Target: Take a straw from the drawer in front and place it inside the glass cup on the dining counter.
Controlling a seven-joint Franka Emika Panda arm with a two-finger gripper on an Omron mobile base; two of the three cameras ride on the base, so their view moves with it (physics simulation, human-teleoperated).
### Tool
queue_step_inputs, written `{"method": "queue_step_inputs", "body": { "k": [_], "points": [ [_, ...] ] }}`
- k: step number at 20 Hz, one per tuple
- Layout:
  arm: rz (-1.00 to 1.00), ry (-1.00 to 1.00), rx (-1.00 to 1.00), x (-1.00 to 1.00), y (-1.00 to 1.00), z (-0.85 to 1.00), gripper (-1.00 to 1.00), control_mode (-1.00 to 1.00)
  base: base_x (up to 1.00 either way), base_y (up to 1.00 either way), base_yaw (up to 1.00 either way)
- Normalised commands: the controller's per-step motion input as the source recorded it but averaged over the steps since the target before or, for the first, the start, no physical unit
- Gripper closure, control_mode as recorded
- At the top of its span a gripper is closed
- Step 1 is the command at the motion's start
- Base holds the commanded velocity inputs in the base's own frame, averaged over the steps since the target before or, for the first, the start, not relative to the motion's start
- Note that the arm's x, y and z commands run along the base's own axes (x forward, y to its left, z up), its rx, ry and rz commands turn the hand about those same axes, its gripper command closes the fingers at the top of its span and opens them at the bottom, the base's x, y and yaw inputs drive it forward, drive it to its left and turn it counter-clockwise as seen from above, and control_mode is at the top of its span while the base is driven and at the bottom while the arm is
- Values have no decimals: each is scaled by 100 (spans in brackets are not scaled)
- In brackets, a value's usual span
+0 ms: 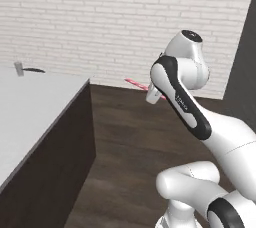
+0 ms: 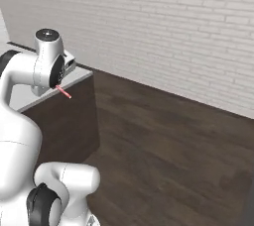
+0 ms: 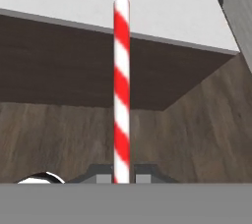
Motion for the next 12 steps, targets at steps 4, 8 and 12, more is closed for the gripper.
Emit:
{"method": "queue_step_inputs", "body": {
  "k": [4, 8, 12],
  "points": [
    [0, 0, 0, 0, 0, 0, 100, 100, 72, -61, 33],
    [0, 0, 0, 0, 0, 0, 100, 100, 72, -62, 33],
    [0, 0, 0, 0, 0, 0, 100, 100, 69, -63, 33]
  ]
}}
